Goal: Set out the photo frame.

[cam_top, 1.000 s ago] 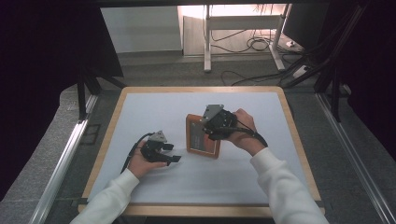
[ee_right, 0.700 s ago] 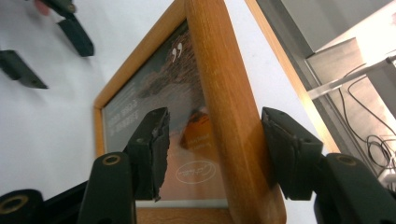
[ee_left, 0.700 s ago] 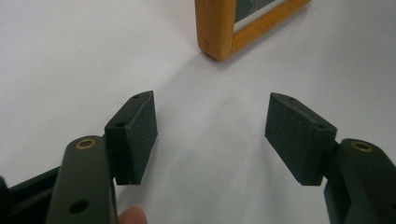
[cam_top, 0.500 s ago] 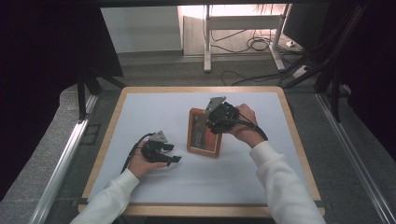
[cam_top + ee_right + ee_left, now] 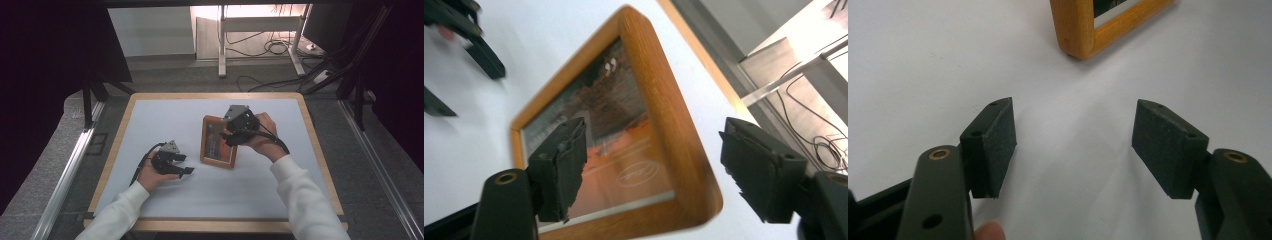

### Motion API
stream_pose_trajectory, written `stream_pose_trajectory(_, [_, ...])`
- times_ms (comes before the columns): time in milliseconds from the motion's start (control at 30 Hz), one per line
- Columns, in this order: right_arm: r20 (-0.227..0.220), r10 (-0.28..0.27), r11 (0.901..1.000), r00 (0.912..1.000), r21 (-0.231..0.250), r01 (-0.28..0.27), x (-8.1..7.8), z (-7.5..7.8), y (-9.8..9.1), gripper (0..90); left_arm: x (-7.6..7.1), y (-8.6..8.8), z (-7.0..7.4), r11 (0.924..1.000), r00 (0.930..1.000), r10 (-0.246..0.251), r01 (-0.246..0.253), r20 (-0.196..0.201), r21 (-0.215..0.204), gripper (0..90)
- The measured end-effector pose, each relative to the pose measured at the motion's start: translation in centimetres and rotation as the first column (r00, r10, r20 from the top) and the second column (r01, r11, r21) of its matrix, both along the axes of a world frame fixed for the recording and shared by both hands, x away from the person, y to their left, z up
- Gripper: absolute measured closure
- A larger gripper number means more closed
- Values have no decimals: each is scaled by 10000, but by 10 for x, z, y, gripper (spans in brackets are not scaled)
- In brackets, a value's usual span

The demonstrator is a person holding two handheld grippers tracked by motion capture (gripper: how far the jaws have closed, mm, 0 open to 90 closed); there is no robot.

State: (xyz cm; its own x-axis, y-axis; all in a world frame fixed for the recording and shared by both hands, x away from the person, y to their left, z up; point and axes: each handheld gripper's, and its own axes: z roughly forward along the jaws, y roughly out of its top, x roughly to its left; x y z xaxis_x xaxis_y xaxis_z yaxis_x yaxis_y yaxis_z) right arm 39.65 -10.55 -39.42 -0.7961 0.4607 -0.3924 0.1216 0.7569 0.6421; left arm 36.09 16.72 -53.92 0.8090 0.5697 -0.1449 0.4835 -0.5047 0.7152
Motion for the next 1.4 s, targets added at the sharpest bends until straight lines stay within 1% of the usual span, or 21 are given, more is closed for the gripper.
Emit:
stream_pose_trajectory(67, [-44,-71,9990,10000,444,73,-7,2,-7,244,0,0,1,10000,10000,-16,16,52,-5,336])
stream_pose_trajectory(100, [-68,-99,9983,9999,575,103,-11,2,-12,241,0,0,1,10000,10000,-14,14,63,-9,336])
stream_pose_trajectory(200, [-291,-214,9918,9993,1251,249,-24,-1,-29,229,0,1,1,10000,10000,63,-63,57,-24,330])
stream_pose_trajectory(267, [-501,-329,9833,9982,1771,413,-33,-6,-44,226,0,1,1,9999,9999,106,-106,73,-23,327])
stream_pose_trajectory(333, [-642,-391,9750,9972,2161,521,-40,-11,-56,225,0,1,2,9998,9998,165,-165,58,-64,324])
stream_pose_trajectory(367, [-748,-440,9705,9962,2334,604,-43,-14,-63,224,1,3,2,9999,9999,93,-94,131,52,324])
stream_pose_trajectory(433, [-855,-561,9618,9948,2627,768,-49,-22,-75,223,0,3,3,9997,9997,220,-219,126,-48,324])
stream_pose_trajectory(500, [-975,-688,9550,9929,2814,938,-54,-30,-85,222,0,3,3,9996,9995,260,-259,159,-63,325])
stream_pose_trajectory(567, [-1173,-761,9459,9902,3055,1089,-56,-37,-94,222,1,3,3,9996,9995,265,-264,192,-62,325])
stream_pose_trajectory(700, [-1306,-921,9387,9871,3194,1298,-60,-50,-105,222,0,3,3,9992,9990,392,-390,200,-121,324])
stream_pose_trajectory(833, [-1587,-1144,9266,9807,3390,1630,-64,-60,-114,223,0,3,4,9987,9986,490,-488,183,-136,322])
stream_pose_trajectory(867, [-1631,-1196,9252,9793,3395,1695,-65,-63,-116,222,0,3,4,9986,9985,509,-506,192,-160,322])
stream_pose_trajectory(967, [-1865,-1342,9258,9732,3265,1903,-68,-75,-121,222,0,4,5,9984,9982,536,-531,257,-194,321])
stream_pose_trajectory(1000, [-1901,-1346,9274,9725,3216,1912,-68,-79,-122,222,0,4,5,9984,9982,539,-534,273,-173,321])
stream_pose_trajectory(1100, [-2166,-1457,9310,9653,3000,2079,-70,-91,-124,221,-1,4,6,9976,9974,671,-666,267,-208,321])
stream_pose_trajectory(1200, [-2279,-1543,9310,9614,2922,2187,-71,-97,-125,221,-1,4,7,9966,9962,795,-787,357,-233,325])
stream_pose_trajectory(1267, [-2287,-1571,9318,9607,2879,2209,-71,-99,-125,219,-1,5,7,9946,9941,999,-986,433,-314,341])
stream_pose_trajectory(1300, [-2286,-1590,9323,9604,2854,2223,-71,-99,-125,218,-1,5,8,9932,9928,1120,-1104,419,-380,357])
stream_pose_trajectory(1333, [-2299,-1615,9322,9597,2836,2248,-71,-100,-125,217,0,6,8,9919,9913,1223,-1203,496,-412,380])
stream_pose_trajectory(1367, [-2302,-1637,9320,9593,2828,2269,-71,-100,-125,216,0,6,9,9907,9900,1312,-1290,514,-439,438])
stream_pose_trajectory(1400, [-2304,-1652,9317,9590,2825,2284,-71,-100,-125,216,0,7,10,9901,9887,1365,-1341,615,-418,489])
